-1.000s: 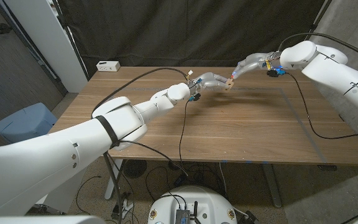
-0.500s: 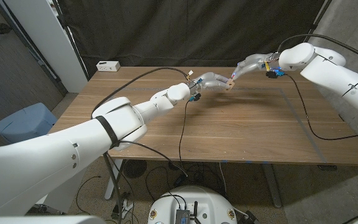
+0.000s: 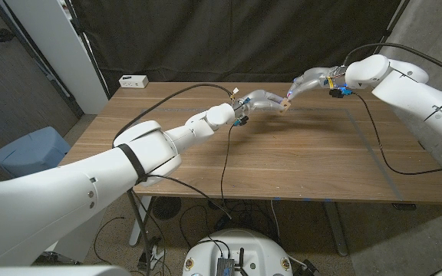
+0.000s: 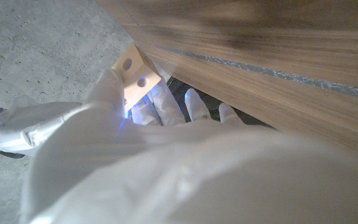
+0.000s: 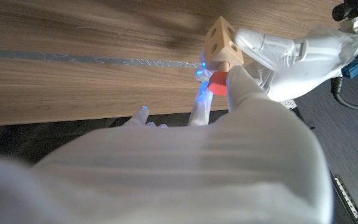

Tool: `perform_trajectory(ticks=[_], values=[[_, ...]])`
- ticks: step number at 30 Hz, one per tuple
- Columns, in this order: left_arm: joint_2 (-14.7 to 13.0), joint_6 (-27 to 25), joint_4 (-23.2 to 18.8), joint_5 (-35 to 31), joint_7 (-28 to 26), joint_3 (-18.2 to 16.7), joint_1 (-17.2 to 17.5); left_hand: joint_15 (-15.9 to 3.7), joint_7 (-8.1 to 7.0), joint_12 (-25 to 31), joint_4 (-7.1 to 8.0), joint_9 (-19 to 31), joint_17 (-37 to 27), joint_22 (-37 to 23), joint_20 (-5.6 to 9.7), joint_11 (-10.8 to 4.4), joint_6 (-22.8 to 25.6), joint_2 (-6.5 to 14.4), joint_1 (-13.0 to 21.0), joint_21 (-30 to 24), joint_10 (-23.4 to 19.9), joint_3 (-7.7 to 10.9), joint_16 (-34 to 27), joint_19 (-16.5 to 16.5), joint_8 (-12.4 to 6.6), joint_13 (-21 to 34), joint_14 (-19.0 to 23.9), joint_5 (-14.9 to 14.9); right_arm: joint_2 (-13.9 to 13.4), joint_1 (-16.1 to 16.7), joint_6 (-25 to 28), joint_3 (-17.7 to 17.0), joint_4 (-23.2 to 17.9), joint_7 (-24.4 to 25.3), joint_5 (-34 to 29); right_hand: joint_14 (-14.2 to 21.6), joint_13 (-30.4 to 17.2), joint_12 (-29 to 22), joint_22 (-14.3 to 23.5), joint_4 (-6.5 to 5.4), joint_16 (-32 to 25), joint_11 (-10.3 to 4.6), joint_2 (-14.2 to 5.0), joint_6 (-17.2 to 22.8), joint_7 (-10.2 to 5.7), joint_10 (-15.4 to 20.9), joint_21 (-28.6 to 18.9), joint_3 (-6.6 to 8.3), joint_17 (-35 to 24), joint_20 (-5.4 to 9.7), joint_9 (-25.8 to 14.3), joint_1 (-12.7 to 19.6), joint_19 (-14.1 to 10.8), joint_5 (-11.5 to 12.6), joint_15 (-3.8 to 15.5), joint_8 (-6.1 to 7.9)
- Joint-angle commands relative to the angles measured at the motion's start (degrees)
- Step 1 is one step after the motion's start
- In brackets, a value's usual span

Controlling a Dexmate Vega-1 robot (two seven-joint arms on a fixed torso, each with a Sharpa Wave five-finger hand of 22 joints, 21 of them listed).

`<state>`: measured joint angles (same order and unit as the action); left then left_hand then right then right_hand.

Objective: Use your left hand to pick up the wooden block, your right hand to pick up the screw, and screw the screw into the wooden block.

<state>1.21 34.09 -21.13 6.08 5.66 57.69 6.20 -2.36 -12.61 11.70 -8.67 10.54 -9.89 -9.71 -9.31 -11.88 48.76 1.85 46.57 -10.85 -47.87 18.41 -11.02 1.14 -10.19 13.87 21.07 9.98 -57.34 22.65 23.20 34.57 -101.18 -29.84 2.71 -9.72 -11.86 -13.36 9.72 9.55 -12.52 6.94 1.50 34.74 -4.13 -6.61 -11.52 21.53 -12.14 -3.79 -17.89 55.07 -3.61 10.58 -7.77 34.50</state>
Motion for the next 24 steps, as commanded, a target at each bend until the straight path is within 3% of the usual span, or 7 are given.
perform_trajectory(ticks=[1,9,24], values=[[0.0,0.4,-0.1,-0.2,0.1,-0.2,0.2,-3.82,-0.24,0.4,0.05,0.3,-0.2,-0.3,-0.02,-0.10,0.5,0.5,0.0,-0.2,-0.2,0.42,-0.2,0.3,-0.85,0.0,0.2,0.3,-0.9,1.4,0.8,-1.0,-1.5,1.5,0.3,0.0,-0.1,-0.7,0.2,-0.23,-0.5,0.14,0.27,1.8,-0.29,1.8,-0.3,0.44,-0.2,-0.10,-0.7,0.3,-0.9,-0.1,0.39,1.45],[0.0,0.5,-0.1,-0.2,0.3,-0.3,0.3,-3.74,-0.24,0.4,0.05,0.3,-0.2,-0.3,0.06,-0.10,0.5,0.5,0.1,-0.2,-0.1,0.42,-0.2,0.4,-0.82,0.0,0.3,0.3,-0.9,1.7,1.4,-0.9,-2.2,2.3,-0.2,1.2,0.0,-0.9,0.2,-0.47,-0.8,-0.26,0.44,4.2,-0.64,3.7,-0.5,0.44,-0.3,-0.03,-1.6,0.1,-2.0,-0.1,0.66,3.42],[0.0,0.4,-0.1,-0.2,0.5,-0.3,0.3,-3.67,-0.25,0.5,0.03,0.3,-0.2,-0.3,0.10,-0.11,0.5,0.6,0.1,-0.2,-0.3,0.47,-0.2,0.5,-0.84,0.0,0.3,0.4,-0.3,1.6,1.8,-0.2,-2.4,2.9,-1.2,2.9,0.1,-1.4,0.2,-0.71,-1.2,-0.87,0.61,6.6,-1.30,6.6,-0.7,0.38,-0.3,0.04,-3.0,-0.4,-3.6,-0.1,1.22,5.91]])
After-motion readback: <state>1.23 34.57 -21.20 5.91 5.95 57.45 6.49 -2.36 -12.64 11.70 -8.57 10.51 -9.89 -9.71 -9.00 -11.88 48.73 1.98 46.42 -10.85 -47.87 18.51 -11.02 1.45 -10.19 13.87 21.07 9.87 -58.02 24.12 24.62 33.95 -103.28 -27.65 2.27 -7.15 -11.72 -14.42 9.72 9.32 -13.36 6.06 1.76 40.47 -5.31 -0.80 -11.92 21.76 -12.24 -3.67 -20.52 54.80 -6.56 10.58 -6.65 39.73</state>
